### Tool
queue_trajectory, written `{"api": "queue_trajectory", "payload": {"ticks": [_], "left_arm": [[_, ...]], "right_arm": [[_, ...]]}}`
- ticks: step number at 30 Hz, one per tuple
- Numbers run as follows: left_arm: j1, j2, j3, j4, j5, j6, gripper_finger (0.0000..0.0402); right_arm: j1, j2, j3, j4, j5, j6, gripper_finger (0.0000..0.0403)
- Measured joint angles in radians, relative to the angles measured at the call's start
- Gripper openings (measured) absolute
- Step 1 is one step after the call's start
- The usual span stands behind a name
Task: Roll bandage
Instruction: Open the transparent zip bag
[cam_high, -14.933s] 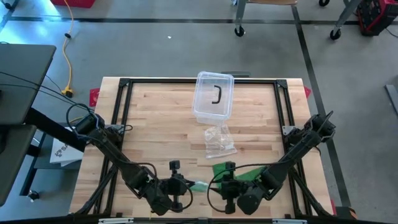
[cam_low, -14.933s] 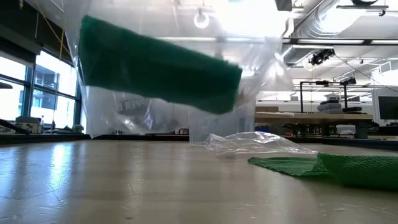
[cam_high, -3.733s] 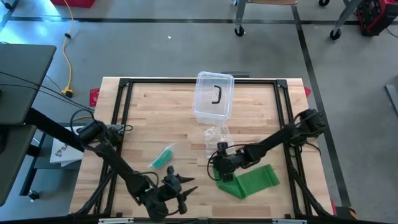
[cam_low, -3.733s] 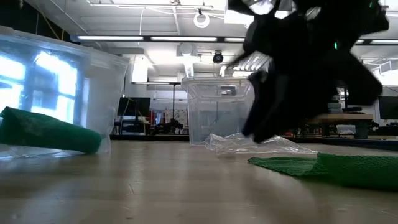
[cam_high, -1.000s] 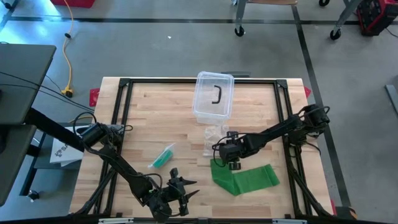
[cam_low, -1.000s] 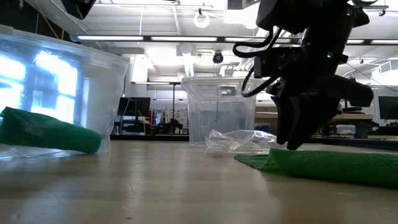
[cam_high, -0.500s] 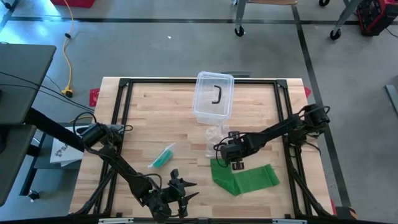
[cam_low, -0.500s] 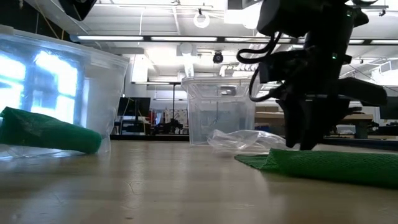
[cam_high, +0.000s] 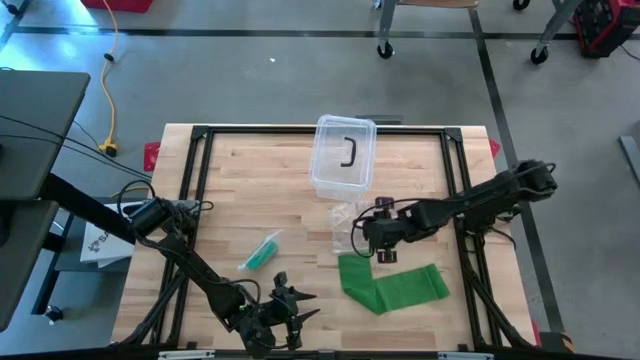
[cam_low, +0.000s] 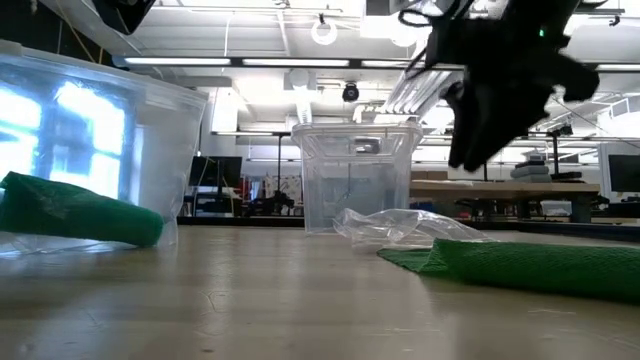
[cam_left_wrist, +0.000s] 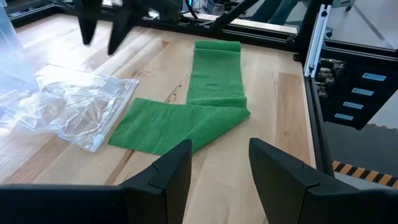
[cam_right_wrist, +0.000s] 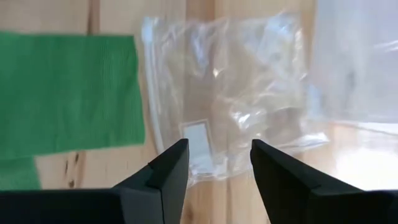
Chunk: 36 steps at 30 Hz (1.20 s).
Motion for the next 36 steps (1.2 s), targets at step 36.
{"api": "queue_trajectory", "payload": {"ticks": [36], "left_arm": [[0.025, 0.0, 0.0, 0.003, 0.005, -0.016, 0.0154]], "right_arm": [[0.002, -0.118, -0.534, 0.803, -0.154, -0.069, 0.0165]]}}
